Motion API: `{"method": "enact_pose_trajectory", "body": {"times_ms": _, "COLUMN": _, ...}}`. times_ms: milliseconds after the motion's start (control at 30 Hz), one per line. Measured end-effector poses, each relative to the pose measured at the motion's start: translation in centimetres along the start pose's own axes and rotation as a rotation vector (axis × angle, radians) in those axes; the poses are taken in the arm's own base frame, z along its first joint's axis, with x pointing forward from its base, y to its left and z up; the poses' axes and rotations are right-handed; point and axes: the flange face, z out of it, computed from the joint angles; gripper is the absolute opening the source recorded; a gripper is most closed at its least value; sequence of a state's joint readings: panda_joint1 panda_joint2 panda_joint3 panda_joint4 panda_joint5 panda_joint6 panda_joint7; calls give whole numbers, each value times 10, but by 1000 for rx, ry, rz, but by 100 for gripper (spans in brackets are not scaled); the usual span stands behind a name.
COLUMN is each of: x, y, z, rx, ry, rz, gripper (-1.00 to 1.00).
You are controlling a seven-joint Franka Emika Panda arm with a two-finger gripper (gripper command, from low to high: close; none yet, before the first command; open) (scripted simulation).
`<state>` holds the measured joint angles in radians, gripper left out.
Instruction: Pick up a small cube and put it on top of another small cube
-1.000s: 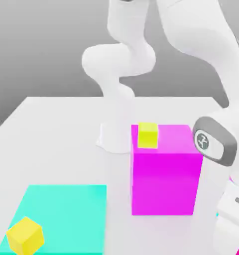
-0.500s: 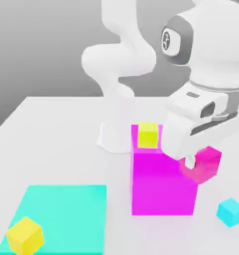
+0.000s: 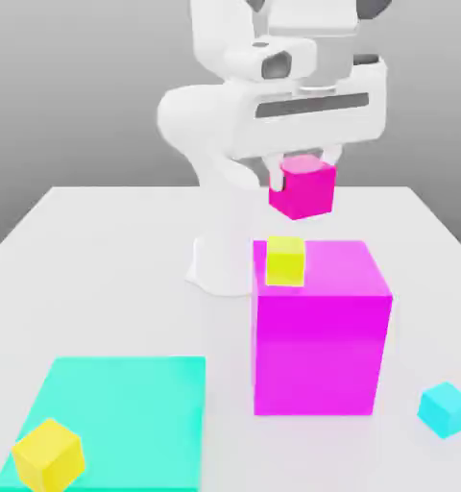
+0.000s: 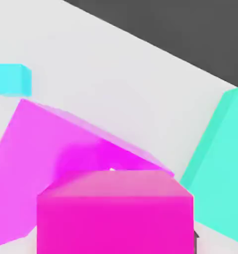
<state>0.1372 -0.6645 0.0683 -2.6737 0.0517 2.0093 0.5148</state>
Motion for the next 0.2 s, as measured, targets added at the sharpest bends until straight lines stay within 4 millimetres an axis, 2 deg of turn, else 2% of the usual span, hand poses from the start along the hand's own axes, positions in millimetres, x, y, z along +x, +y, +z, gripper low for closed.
{"method": "enact_pose_trajectory", "body": {"times_ms": 100, "x": -2, "y": 2, "z": 38, "rx": 1, "ry": -1, "rz": 3, "gripper": -100}}
{"method": "enact_pose_trajectory", "body": {"times_ms": 133, "x": -2, "y": 3, "z": 46, "rx": 1, "ry": -1, "rz": 3, "gripper": 100}}
{"method": "enact_pose_trajectory", "body": {"times_ms": 200, "x": -2, "y": 3, "z": 46, "rx": 1, "ry": -1, "rz": 3, "gripper": 100}}
